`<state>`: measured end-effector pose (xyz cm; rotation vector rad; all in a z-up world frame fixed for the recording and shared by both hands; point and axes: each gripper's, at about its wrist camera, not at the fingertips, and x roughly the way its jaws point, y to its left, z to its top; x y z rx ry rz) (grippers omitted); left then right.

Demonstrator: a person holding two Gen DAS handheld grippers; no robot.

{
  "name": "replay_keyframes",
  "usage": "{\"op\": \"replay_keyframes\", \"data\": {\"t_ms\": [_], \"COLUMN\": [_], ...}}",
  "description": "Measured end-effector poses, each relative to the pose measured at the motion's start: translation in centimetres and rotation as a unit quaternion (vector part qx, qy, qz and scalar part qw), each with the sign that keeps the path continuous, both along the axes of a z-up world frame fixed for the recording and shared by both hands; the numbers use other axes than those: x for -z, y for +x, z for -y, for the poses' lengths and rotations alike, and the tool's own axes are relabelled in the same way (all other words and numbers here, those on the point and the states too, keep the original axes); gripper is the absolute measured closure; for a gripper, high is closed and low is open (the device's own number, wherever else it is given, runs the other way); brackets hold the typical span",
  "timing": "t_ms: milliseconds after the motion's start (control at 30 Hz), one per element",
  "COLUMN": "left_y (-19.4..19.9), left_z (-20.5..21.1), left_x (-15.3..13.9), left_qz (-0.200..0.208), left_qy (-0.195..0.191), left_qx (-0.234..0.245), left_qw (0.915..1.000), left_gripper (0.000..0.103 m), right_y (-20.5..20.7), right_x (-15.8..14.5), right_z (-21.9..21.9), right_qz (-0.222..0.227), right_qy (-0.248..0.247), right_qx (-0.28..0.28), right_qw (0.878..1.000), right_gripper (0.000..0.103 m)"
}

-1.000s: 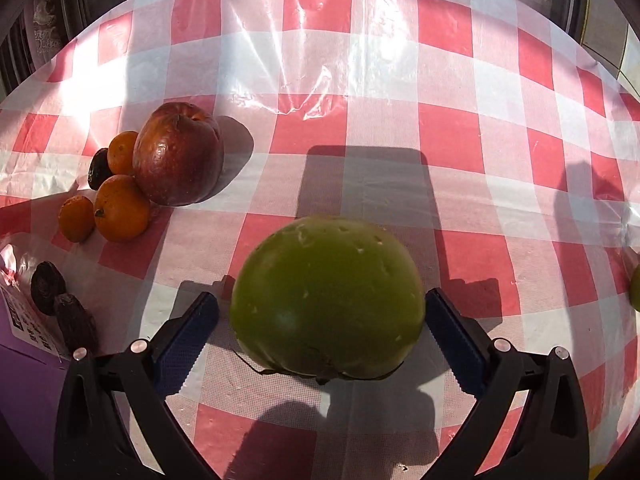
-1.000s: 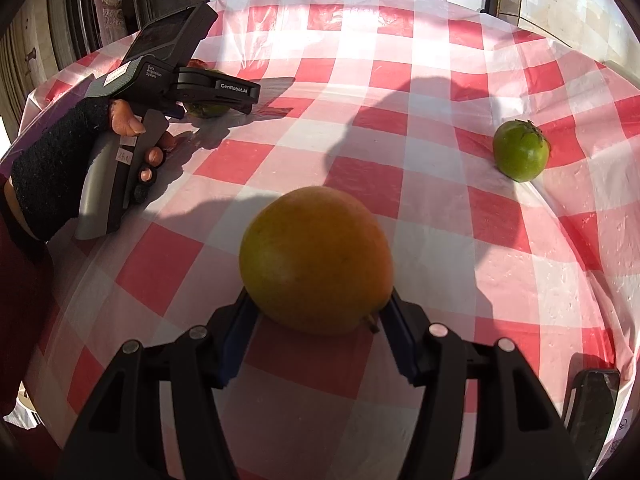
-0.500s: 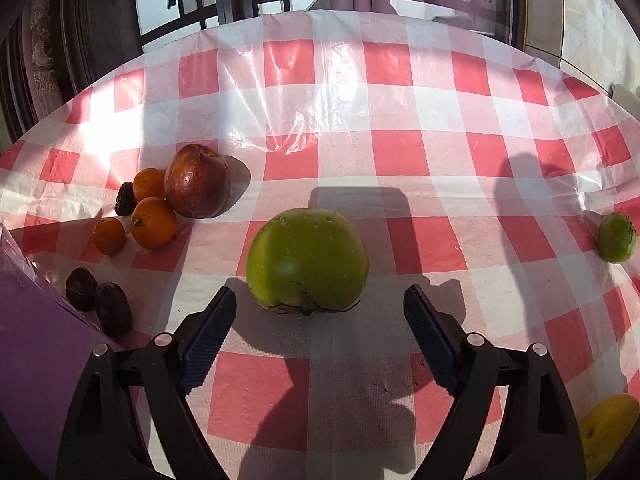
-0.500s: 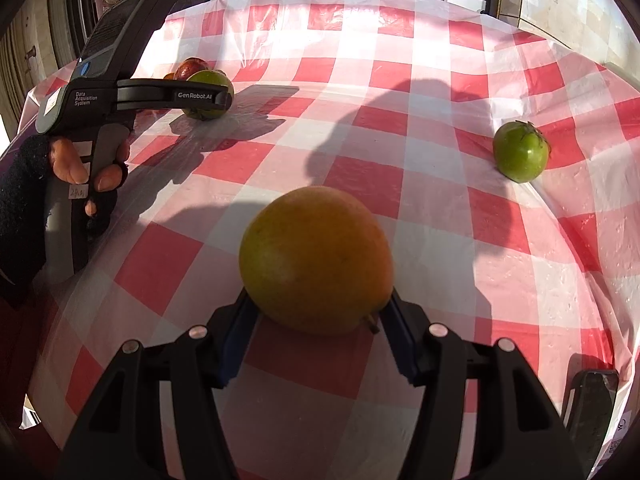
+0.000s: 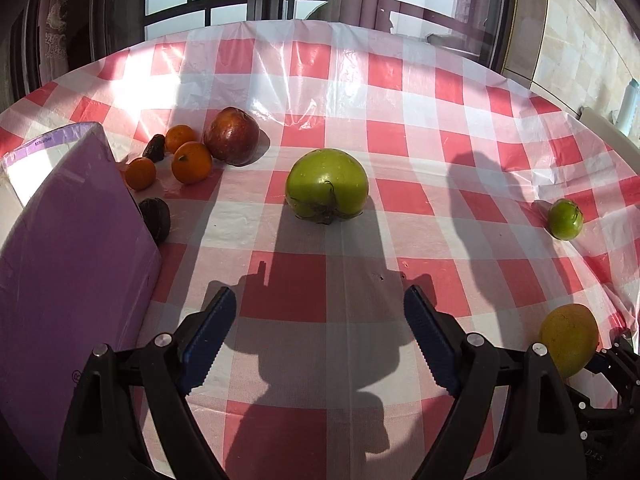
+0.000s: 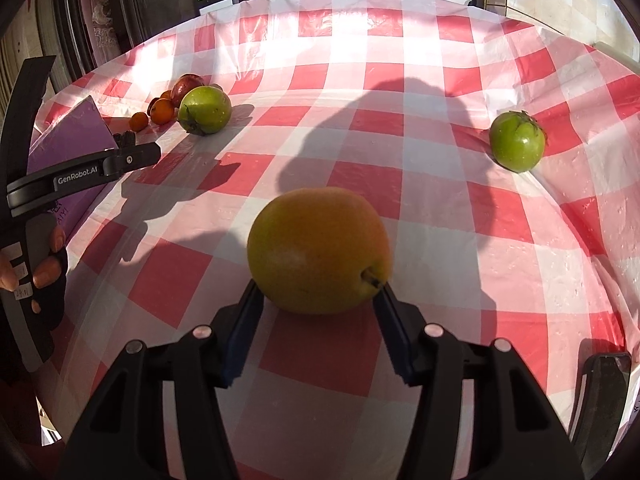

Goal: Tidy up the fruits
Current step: 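Grasp the large green fruit with the left tool while the right tool holds the yellow pear, then carry the green fruit and yellow pear over the white purple-rimmed box with both tools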

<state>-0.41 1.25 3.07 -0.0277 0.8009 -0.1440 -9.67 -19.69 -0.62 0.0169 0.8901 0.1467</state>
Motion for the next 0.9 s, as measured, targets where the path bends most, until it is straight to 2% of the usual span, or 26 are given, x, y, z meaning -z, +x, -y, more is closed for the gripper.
{"op": "replay_keyframes", "data": {"t_ms": [67, 167, 267, 400, 467, 500, 533, 567, 600, 733, 767, 900], "left_y": [1.0, 3.8, 6.9, 10.2, 11.5, 11.9, 12.2, 12.3, 12.3, 11.0, 10.4, 7.6], "left_z": [0.0, 0.0, 0.3, 1.2, 1.6, 1.7, 1.7, 1.7, 1.6, 2.0, 2.0, 1.1], "left_x": [0.3, 0.8, 1.3, 1.2, 1.3, 1.3, 1.4, 1.4, 1.4, 1.4, 1.4, 1.3], "left_qz": [-0.009, -0.030, -0.044, -0.039, -0.040, -0.037, -0.035, -0.035, -0.037, -0.029, -0.028, -0.036], "left_qy": [0.000, -0.020, -0.033, -0.022, -0.003, 0.008, 0.004, -0.022, -0.028, -0.006, -0.003, -0.019], "left_qx": [-0.004, -0.011, -0.023, -0.031, -0.036, -0.041, -0.033, -0.008, -0.007, -0.002, 0.000, -0.006], "left_qw": [0.9999, 0.9993, 0.9982, 0.9985, 0.9985, 0.9984, 0.9989, 0.9991, 0.9989, 0.9996, 0.9996, 0.9991], "left_gripper": [0.021, 0.020, 0.014, 0.004, 0.005, 0.009, 0.023, 0.033, 0.038, 0.039, 0.039, 0.039], "right_y": [0.0, -0.1, 0.0, 0.0, 0.0, 0.0, 0.0, 0.0, 0.0, 0.0, 0.0, 0.0], "right_x": [0.0, 0.1, 0.2, 0.2, 0.2, 0.2, 0.2, 0.2, 0.2, 0.1, 0.1, 0.0], "right_z": [0.0, -0.1, -0.1, 0.1, 0.0, 0.0, 0.0, -0.1, -0.1, -0.3, -0.3, -0.4], "right_qz": [0.000, -0.001, -0.002, -0.002, -0.003, -0.002, -0.002, -0.002, -0.002, -0.002, -0.002, -0.001], "right_qy": [-0.002, -0.002, 0.001, 0.006, 0.005, 0.005, 0.004, 0.004, 0.004, 0.000, 0.001, 0.000], "right_qx": [-0.001, -0.004, -0.007, -0.007, -0.007, -0.008, -0.008, -0.008, -0.009, -0.009, -0.009, -0.013], "right_qw": [1.000, 1.000, 1.000, 1.000, 1.000, 1.000, 1.000, 1.000, 1.000, 1.000, 1.000, 1.000], "right_gripper": [0.047, 0.048, 0.049, 0.050, 0.050, 0.050, 0.050, 0.050, 0.050, 0.050, 0.054, 0.058]}}
